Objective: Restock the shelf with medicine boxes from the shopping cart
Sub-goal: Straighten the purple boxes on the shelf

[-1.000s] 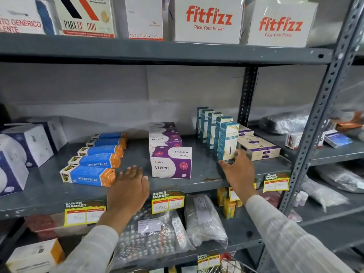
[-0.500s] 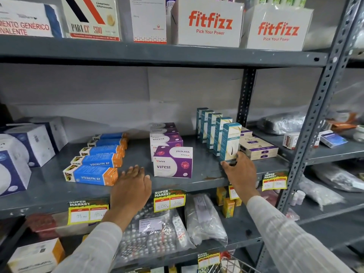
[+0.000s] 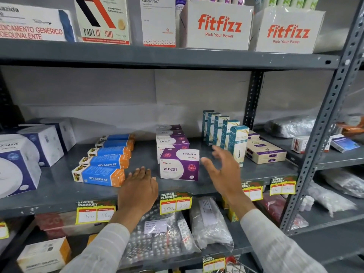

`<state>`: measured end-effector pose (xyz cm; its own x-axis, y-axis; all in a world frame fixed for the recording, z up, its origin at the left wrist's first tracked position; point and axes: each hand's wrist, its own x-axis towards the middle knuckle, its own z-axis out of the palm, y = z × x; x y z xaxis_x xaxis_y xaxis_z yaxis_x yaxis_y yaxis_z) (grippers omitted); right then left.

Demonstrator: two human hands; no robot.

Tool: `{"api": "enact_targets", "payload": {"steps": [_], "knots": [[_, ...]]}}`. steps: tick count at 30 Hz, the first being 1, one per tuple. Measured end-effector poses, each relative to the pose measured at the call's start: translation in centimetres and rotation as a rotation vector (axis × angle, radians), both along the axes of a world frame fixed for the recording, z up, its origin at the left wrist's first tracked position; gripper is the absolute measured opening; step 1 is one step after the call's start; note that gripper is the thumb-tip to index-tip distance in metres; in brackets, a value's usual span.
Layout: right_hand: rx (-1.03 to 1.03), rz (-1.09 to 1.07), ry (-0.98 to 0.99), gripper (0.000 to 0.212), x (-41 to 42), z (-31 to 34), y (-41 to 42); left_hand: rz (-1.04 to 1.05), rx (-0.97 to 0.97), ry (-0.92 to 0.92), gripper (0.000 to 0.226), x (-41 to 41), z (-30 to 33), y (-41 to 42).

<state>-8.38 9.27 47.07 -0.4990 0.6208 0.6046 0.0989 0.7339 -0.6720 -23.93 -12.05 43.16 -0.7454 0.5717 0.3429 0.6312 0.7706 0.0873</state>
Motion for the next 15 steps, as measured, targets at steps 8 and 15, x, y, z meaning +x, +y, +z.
{"api": "enact_targets", "payload": {"steps": [8, 15], "knots": [[-0.266, 0.436, -0.18, 0.072, -4.1, -0.1, 0.1, 0.017, 0.022, -0.007, 0.07, 0.6, 0.4, -0.1], [-0.282, 0.525, -0.215, 0.069, -5.1, 0.1, 1.1, 0.009, 0.003, -0.011, 0.068, 0.5, 0.5, -0.2]]}}
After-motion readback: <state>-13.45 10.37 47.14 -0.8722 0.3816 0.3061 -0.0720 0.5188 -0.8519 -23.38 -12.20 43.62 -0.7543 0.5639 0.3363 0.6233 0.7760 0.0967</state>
